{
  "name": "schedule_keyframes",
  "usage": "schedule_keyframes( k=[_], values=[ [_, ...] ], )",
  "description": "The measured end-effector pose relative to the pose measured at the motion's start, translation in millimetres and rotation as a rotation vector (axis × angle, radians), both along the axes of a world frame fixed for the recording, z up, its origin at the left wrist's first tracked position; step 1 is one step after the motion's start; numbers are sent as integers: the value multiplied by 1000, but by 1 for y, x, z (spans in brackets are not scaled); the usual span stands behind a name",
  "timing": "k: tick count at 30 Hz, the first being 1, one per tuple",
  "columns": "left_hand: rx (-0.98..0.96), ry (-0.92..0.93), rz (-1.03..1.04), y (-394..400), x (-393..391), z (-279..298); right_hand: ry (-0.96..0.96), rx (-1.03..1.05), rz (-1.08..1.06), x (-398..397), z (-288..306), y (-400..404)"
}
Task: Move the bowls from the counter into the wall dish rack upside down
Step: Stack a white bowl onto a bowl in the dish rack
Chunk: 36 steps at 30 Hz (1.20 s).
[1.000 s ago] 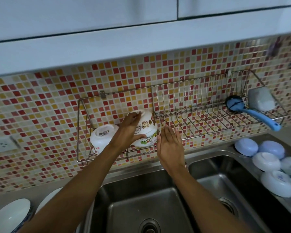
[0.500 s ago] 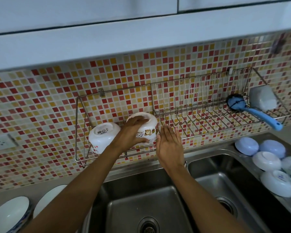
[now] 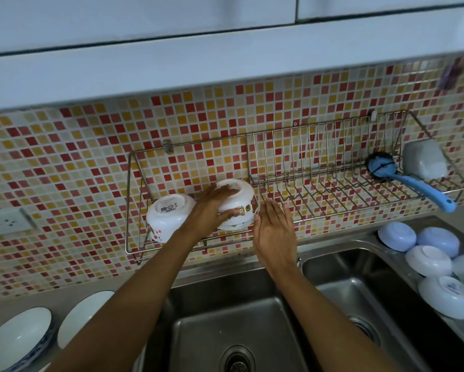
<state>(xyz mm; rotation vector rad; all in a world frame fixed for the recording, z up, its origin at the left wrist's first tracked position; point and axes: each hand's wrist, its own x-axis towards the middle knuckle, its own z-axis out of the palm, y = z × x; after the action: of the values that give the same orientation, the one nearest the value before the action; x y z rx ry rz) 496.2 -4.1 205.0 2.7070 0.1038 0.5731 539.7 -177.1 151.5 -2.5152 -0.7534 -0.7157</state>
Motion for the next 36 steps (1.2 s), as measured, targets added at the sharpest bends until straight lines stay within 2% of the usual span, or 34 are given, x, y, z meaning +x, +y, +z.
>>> schedule_keyframes(
  k=[5, 10, 15, 19, 27, 36],
  values=[
    [57, 52, -28, -9, -11, 4, -6, 3, 3, 0, 0, 0],
    [66, -28, 82, -1, -36, 1, 32, 11, 43, -2, 3, -2],
    [74, -108, 240, 34, -74, -9, 90, 122, 102, -2, 16, 3],
    [115, -69, 340, 52, -83, -19, 78, -11, 246, 2, 28, 18],
    [77, -21, 337, 50, -84, -21, 15, -73, 183, -1, 25, 24],
    [311, -24, 403, 35, -116, -41, 59, -74, 156, -46, 2, 23]
  ],
)
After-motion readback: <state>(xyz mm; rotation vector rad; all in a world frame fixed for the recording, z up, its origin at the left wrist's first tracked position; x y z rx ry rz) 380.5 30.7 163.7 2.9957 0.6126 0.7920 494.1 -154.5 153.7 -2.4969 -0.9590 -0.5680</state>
